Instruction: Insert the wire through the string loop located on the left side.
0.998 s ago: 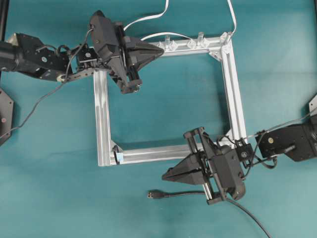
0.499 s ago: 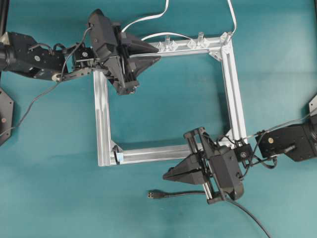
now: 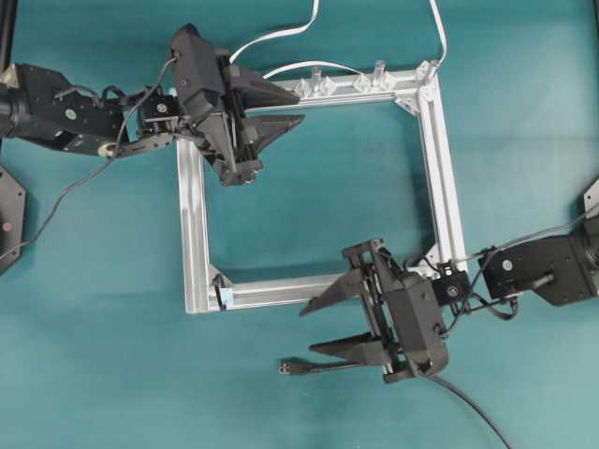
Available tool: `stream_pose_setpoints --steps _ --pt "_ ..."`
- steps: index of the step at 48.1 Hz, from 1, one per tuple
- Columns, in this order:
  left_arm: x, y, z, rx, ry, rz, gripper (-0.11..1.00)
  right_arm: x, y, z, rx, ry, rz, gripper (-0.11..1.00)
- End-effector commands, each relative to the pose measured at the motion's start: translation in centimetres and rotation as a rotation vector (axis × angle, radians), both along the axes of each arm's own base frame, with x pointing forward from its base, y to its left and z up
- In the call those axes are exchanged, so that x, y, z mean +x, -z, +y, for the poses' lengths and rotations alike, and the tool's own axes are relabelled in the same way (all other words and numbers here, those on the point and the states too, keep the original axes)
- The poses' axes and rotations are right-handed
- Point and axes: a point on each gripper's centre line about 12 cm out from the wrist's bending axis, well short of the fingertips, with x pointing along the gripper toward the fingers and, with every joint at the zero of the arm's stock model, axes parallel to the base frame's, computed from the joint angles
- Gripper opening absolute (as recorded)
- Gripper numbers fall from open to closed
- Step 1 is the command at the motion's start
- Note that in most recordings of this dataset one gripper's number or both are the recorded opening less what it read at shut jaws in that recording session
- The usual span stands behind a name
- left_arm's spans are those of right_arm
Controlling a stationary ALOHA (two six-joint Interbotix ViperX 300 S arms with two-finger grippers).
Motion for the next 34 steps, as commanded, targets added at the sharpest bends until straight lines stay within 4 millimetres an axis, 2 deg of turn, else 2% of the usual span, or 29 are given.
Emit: stream_pose_setpoints --steps 1,11,23,34 --pt "0.1 -1.5 -0.3 0.008 0.009 -0.030 0.45 0.4 -1.3 0.1 0.014 0.004 -0.037 0.62" --pt "-0.7 -2.1 -0.5 0.003 0.014 -0.006 0.50 0.6 -1.6 0.6 0.054 0.033 -0.038 0.62" --pt "-2.7 -3.0 -2.0 -0.013 0.044 0.049 0.74 0.6 -1.9 1.6 0.119 0.069 -0.029 0.62" --pt "-4.9 -2.7 -4.1 -0.052 0.096 0.197 0.74 0.4 -1.1 2.3 0.145 0.094 0.006 0.62"
